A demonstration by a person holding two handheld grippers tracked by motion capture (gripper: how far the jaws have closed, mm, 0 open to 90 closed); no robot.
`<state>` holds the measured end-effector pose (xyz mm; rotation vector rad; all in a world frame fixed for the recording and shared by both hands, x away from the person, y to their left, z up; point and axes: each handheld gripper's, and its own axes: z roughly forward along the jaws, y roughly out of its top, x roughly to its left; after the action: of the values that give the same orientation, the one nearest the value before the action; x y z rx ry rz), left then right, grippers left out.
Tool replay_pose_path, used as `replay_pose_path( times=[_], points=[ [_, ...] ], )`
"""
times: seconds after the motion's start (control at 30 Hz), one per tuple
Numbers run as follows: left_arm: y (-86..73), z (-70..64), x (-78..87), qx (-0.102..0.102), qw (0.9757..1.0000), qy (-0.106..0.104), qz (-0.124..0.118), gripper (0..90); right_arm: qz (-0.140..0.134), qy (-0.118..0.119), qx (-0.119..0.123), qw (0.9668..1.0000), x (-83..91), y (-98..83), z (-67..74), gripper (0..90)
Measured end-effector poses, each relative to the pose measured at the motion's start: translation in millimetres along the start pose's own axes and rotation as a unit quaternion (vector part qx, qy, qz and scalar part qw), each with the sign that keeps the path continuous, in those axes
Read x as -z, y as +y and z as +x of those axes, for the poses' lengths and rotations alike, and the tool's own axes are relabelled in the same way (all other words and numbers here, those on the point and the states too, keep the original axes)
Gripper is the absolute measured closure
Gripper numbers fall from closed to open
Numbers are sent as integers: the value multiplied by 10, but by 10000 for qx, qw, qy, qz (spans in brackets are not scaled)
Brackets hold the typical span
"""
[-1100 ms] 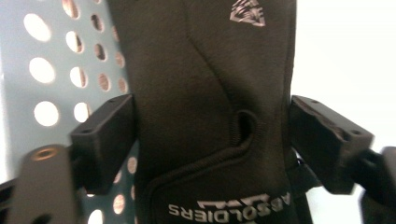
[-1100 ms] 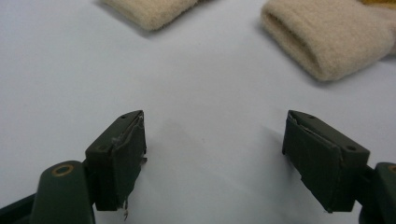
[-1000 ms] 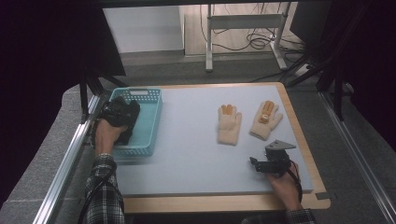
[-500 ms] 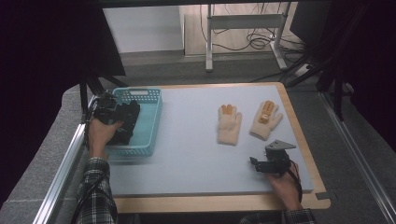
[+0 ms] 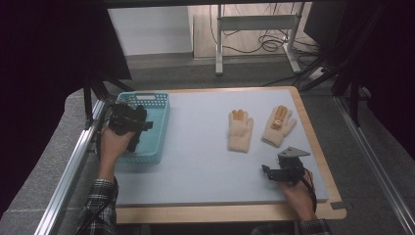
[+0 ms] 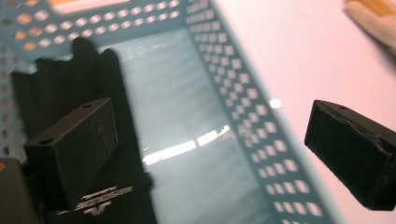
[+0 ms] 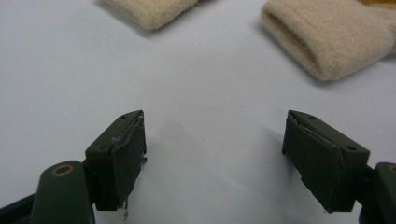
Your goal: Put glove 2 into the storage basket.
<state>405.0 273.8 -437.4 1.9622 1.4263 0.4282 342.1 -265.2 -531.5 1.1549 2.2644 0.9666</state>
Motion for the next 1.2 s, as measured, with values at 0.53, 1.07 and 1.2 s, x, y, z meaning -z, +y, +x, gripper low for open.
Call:
replay_pose_path(
  times=[0.53, 1.07, 1.2],
  points=[
    [-77, -689, -52, -902, 9952, -293, -255, 16, -2, 1, -6, 10000, 0, 0, 1, 210],
    [-259, -1210, -209, -1375, 9873, -737, -295, 12, -5, 0, -5, 10000, -1, 0, 1, 209],
    [-349, -1278, -255, -1415, 9859, -841, -288, 11, -6, 2, -6, 10000, -1, 0, 1, 209]
  ],
)
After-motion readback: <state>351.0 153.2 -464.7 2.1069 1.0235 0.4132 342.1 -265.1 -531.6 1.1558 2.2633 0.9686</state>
